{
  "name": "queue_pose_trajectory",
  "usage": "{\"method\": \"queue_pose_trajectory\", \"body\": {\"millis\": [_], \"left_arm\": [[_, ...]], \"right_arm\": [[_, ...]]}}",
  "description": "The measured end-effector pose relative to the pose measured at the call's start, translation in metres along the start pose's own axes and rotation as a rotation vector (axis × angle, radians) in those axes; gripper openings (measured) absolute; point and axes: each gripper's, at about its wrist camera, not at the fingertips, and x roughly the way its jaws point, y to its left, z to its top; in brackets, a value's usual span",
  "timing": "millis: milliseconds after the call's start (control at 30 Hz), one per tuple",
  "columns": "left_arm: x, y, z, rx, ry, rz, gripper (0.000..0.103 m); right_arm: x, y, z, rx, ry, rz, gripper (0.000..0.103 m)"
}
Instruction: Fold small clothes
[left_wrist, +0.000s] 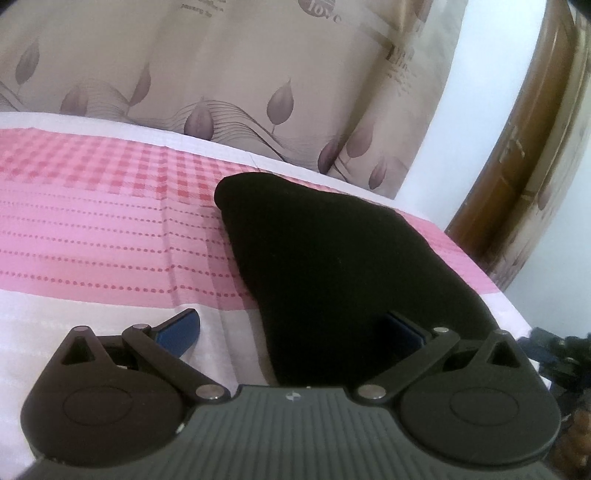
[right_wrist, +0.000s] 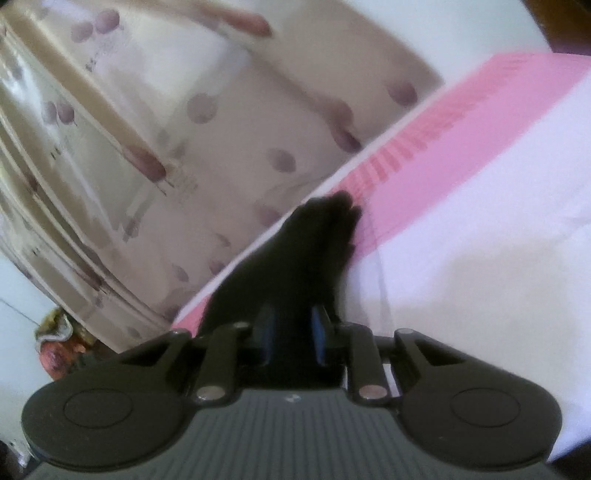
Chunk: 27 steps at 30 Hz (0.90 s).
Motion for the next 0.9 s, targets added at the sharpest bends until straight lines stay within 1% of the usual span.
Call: {"method": "queue_pose_trajectory", "body": {"millis": [67, 100, 133, 167, 200, 233, 267, 333, 367, 400, 467, 500, 533, 600, 700, 767, 833, 900], "left_arm": [[-0.002, -0.002, -0.001, 0.009, -0.008, 0.0, 0.103], [-0.002, -0.003, -0.001, 0.015, -0.008, 0.004, 0.103], [-0.001, -0.004, -0.001, 0.018, -0.004, 0.008, 0.103], [0.0, -0.004, 0.0, 0.02, 0.004, 0.01, 0.103], [0.001, -0.004, 0.0, 0.02, 0.009, 0.008, 0.103], [0.001, -0.004, 0.0, 0.019, 0.012, 0.004, 0.103], [0.002, -0.002, 0.0, 0.015, 0.013, 0.0, 0.103], [0.003, -0.001, 0.001, 0.008, 0.019, -0.003, 0.103], [0.003, -0.001, 0.001, 0.007, 0.018, -0.005, 0.103], [0.003, -0.001, 0.001, 0.005, 0.015, -0.006, 0.103], [0.001, -0.001, 0.0, 0.002, 0.007, -0.007, 0.103], [0.001, -0.001, 0.0, 0.002, 0.002, -0.004, 0.103], [0.001, -0.002, 0.0, 0.002, -0.001, 0.0, 0.103], [0.0, -0.003, 0.0, 0.005, 0.001, 0.004, 0.103], [0.0, -0.003, 0.001, 0.0, 0.006, 0.007, 0.103], [0.001, 0.001, 0.003, -0.023, 0.02, -0.007, 0.103], [0.003, 0.007, 0.007, -0.063, 0.037, -0.029, 0.103], [0.009, 0.015, 0.015, -0.106, 0.062, -0.068, 0.103]], "right_arm": [[0.015, 0.007, -0.006, -0.044, 0.033, 0.001, 0.022], [0.022, 0.008, -0.013, -0.058, 0.069, -0.016, 0.021], [0.028, 0.01, -0.022, -0.077, 0.109, -0.062, 0.02], [0.032, 0.01, -0.028, -0.105, 0.124, -0.082, 0.02], [0.029, 0.01, -0.03, -0.127, 0.11, -0.076, 0.02], [0.027, 0.011, -0.028, -0.131, 0.115, -0.078, 0.02], [0.023, 0.013, -0.025, -0.137, 0.117, -0.07, 0.02], [0.012, 0.018, -0.015, -0.146, 0.089, -0.053, 0.023], [0.006, 0.02, -0.008, -0.147, 0.064, -0.047, 0.033], [0.003, 0.022, -0.002, -0.148, 0.039, -0.038, 0.058], [-0.001, 0.026, 0.013, -0.151, -0.023, -0.025, 0.103], [0.001, 0.026, 0.019, -0.148, -0.046, -0.028, 0.103], [0.007, 0.026, 0.027, -0.143, -0.05, -0.019, 0.103], [0.027, 0.019, 0.04, -0.149, -0.022, -0.014, 0.103], [0.07, 0.007, 0.052, -0.165, 0.073, -0.079, 0.103], [0.097, -0.001, 0.053, -0.136, 0.155, -0.079, 0.103], [0.116, -0.007, 0.051, -0.132, 0.201, -0.075, 0.103], [0.132, -0.012, 0.048, -0.143, 0.252, -0.078, 0.103]]}}
